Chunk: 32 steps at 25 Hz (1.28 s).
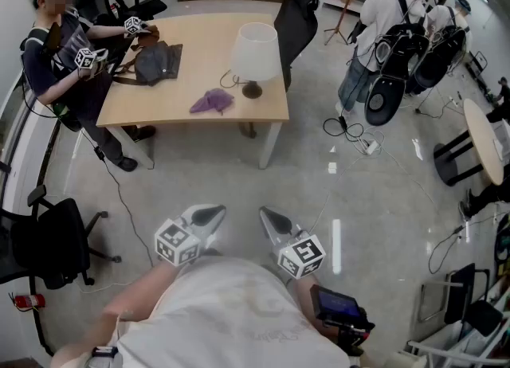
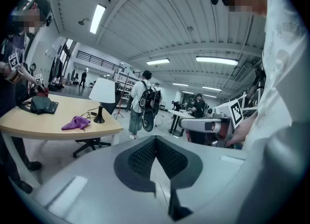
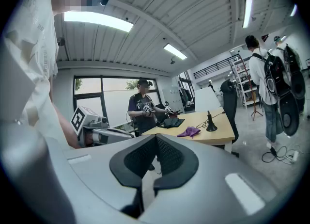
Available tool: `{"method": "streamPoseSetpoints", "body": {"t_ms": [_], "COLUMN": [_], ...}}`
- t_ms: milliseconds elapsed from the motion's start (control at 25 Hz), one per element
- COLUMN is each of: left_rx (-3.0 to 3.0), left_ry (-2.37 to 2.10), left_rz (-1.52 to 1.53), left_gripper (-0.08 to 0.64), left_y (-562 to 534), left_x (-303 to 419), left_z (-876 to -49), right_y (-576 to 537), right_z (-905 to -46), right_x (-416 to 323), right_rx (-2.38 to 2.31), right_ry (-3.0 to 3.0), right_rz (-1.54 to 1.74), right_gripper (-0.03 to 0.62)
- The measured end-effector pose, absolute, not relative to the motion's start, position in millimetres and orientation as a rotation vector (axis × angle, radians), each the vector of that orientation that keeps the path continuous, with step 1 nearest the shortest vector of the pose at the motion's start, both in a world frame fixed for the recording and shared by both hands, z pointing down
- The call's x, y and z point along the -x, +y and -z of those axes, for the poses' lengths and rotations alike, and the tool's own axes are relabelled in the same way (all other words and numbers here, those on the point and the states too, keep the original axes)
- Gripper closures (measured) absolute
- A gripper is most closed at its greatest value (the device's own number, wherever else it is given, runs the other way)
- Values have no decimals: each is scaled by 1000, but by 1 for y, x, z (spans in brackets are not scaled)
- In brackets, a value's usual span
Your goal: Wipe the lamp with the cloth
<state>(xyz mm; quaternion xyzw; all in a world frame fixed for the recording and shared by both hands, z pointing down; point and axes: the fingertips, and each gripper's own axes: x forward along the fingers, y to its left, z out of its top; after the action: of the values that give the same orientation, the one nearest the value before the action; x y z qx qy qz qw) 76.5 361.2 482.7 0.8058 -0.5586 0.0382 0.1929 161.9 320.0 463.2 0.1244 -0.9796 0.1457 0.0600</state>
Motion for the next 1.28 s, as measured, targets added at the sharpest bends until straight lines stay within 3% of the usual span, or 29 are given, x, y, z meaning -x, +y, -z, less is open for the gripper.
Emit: {"method": "streamPoseSetpoints", "body": {"t_ms": [600,1280], "left_rx": [-2231,-2183], "left_ry": [-1636,-1659], "left_rz": [-98,-88], "left_gripper": [558,558], "left_y": [349,324], "left_x": [-111,-81], "left_z": [-483,-493], "right_y": [297,286], "right_z": [-471,-510], "right_x": [-205,-187], "right_rx": [-363,-382], "right_ry": [-2970,-2835], "right_rz": [-594,-596], "right_gripper": [580,578]}}
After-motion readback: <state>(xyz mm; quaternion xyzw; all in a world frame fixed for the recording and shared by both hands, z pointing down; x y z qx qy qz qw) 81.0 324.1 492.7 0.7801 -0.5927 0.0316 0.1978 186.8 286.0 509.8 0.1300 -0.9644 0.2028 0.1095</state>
